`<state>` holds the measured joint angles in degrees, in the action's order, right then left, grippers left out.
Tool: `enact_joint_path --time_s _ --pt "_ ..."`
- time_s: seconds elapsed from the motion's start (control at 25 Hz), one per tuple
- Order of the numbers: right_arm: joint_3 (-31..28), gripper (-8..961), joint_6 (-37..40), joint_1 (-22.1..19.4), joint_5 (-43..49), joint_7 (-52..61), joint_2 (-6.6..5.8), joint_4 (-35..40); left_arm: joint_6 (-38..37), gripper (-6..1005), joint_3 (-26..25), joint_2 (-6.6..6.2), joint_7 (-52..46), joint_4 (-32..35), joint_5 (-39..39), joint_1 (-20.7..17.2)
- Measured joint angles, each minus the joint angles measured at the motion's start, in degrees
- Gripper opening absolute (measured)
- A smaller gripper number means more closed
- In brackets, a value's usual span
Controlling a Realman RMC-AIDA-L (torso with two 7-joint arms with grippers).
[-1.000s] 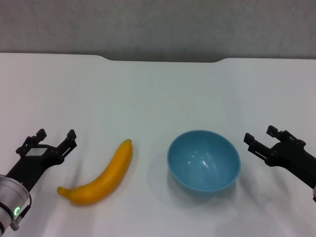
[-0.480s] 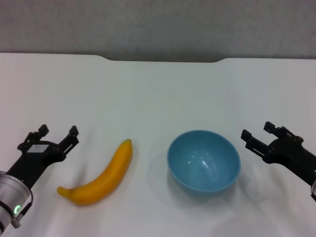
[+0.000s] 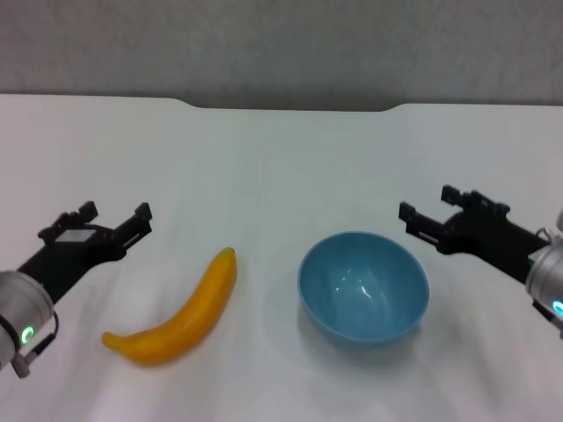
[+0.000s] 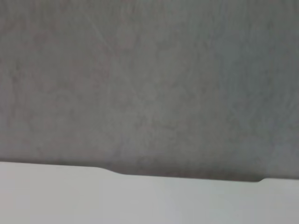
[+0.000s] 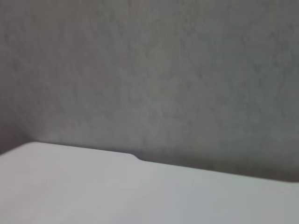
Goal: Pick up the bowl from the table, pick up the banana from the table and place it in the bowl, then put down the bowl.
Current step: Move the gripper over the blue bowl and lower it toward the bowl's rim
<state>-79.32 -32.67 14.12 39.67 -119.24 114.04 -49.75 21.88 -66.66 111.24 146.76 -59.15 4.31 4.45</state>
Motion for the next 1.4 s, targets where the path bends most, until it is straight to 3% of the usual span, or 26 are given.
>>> enact_joint_path --time_s 0.12,0.24,0.48,0.64,0.8,1.12,1.4 --pt "0.2 817 7.7 -2.6 14.0 12.7 0.15 -10.3 -12.6 875 -2.1 0.61 -0.1 -10.4 -4.8 -3.0" --pt "-0.4 816 8.8 -3.1 26.6 27.3 0.03 -14.6 -28.3 873 -3.1 1.89 1.4 -18.6 -7.1 -3.5" --pt "-4.4 816 3.8 0.9 55.6 58.5 -0.25 -16.6 -41.4 871 -4.7 4.48 7.0 -20.9 -6.8 -1.0" --pt "-8.3 816 -4.2 5.4 75.3 76.8 0.26 -16.7 -43.3 869 -5.3 4.93 8.8 -21.3 -5.9 -0.6" --pt "-9.1 816 -11.7 10.2 88.9 88.8 0.37 -16.8 -43.5 867 -5.6 4.89 10.1 -21.6 -4.5 -0.6" --pt "-8.7 815 -20.2 16.7 100.9 99.3 0.49 -16.6 -43.0 863 -5.7 4.99 11.2 -21.1 -4.5 -0.6" --pt "-8.7 808 -21.4 19.4 101.5 102.9 0.76 -13.7 -42.8 860 -5.7 5.10 11.2 -20.6 -4.5 -0.4"
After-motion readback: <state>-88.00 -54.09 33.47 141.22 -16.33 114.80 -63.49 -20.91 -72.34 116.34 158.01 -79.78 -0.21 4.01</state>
